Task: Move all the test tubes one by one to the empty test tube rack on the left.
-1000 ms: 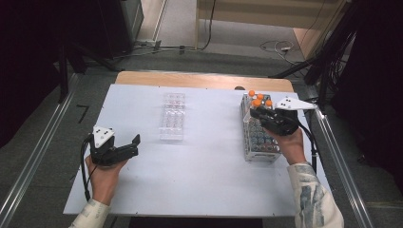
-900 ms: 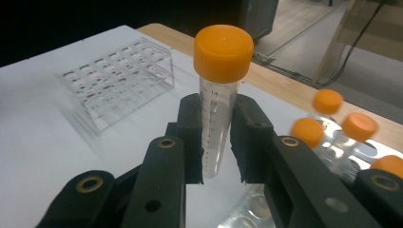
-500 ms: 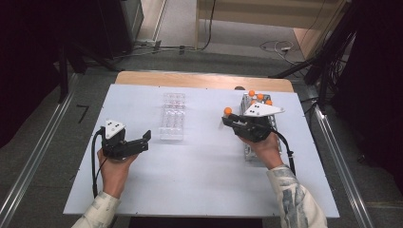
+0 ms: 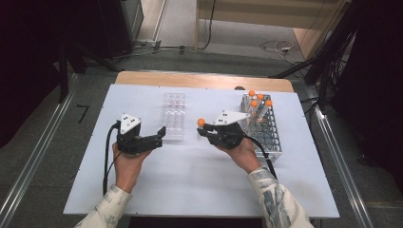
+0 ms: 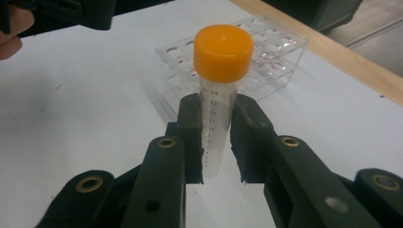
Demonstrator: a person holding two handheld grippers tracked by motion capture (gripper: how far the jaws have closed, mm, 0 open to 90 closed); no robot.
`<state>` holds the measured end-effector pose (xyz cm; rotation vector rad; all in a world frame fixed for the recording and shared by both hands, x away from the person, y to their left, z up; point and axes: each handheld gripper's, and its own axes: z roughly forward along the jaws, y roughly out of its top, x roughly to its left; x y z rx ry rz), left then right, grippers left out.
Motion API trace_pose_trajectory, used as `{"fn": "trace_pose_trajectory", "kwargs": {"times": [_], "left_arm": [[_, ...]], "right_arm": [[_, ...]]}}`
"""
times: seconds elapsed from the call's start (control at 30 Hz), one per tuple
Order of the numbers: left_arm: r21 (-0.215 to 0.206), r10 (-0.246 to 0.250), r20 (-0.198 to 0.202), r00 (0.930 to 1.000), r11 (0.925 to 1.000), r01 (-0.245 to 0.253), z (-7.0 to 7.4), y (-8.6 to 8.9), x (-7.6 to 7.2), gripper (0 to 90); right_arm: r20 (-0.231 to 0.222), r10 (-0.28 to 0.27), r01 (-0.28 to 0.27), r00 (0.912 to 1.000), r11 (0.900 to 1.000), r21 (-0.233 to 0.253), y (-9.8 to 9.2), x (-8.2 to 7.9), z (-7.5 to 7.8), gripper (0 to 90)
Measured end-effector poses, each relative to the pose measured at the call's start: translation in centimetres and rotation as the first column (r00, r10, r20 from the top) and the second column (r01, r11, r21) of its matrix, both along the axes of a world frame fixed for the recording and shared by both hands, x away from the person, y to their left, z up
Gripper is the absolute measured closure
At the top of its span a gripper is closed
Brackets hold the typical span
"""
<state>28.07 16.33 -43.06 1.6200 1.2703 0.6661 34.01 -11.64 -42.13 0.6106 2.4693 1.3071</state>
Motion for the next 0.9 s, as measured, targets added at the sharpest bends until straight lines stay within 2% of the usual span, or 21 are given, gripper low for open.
{"fn": "trace_pose_trajectory", "kwargs": {"times": [0.07, 0.1, 0.2, 0.37, 0.43, 0.57, 0.6, 0.63, 0.67, 0.7, 0.77, 0.9], "left_arm": [[-0.028, -0.035, 0.000, 0.9994, 0.9990, 0.035, 0.3, -0.6, 0.0, 10.3], [-0.040, -0.059, 0.015, 0.9981, 0.9974, 0.060, 0.6, -1.3, 0.0, 11.7], [-0.036, -0.087, 0.033, 0.9957, 0.9955, 0.088, 1.0, -2.2, 0.0, 15.4], [-0.028, -0.156, 0.051, 0.9865, 0.9871, 0.157, 1.2, -4.2, 0.0, 19.4], [-0.034, -0.185, 0.052, 0.9814, 0.9818, 0.187, 1.1, -4.7, 0.0, 25.0], [-0.032, -0.208, 0.053, 0.9767, 0.9772, 0.210, 0.9, -5.3, 0.1, 31.2], [-0.017, -0.224, 0.063, 0.9727, 0.9742, 0.225, 0.7, -5.7, 0.1, 33.4], [-0.017, -0.224, 0.063, 0.9727, 0.9742, 0.225, 0.7, -5.7, 0.1, 34.7], [-0.006, -0.239, 0.058, 0.9694, 0.9709, 0.239, 0.6, -6.0, 0.1, 36.2], [-0.006, -0.239, 0.058, 0.9694, 0.9709, 0.239, 0.6, -6.0, 0.1, 37.9], [-0.005, -0.265, 0.047, 0.9632, 0.9642, 0.265, 0.3, -6.4, 0.2, 42.2], [0.005, -0.279, 0.044, 0.9593, 0.9603, 0.279, 0.2, -6.6, 0.3, 49.3]], "right_arm": [[-0.018, 0.017, -0.017, 0.9997, 1.000, -0.008, 0.7, -0.1, -0.6, 72.5], [-0.022, 0.021, -0.022, 0.9995, 1.000, -0.007, 0.9, -0.1, -0.7, 72.5], [-0.031, 0.029, -0.029, 0.9991, 1.000, -0.010, 1.5, -0.1, -1.1, 72.5], [-0.039, 0.041, -0.042, 0.9984, 0.999, -0.011, 2.1, -0.2, -1.5, 72.5], [-0.039, 0.051, -0.052, 0.9979, 0.999, -0.017, 2.5, -0.4, -1.7, 72.5], [-0.044, 0.056, -0.057, 0.9975, 0.998, -0.017, 2.6, -0.3, -1.8, 72.5], [-0.050, 0.059, -0.060, 0.9970, 0.998, -0.014, 2.7, -0.3, -1.9, 72.5], [-0.051, 0.059, -0.060, 0.9970, 0.998, -0.015, 2.7, -0.2, -1.9, 72.5], [-0.053, 0.060, -0.061, 0.9968, 0.998, -0.012, 2.8, -0.2, -2.0, 72.5], [-0.057, 0.060, -0.061, 0.9966, 0.998, -0.010, 2.8, -0.2, -2.0, 72.5], [-0.057, 0.061, -0.062, 0.9965, 0.998, -0.008, 2.9, -0.3, -2.0, 72.5], [-0.054, 0.070, -0.070, 0.9961, 0.998, -0.003, 3.1, -0.4, -1.9, 72.5]]}}
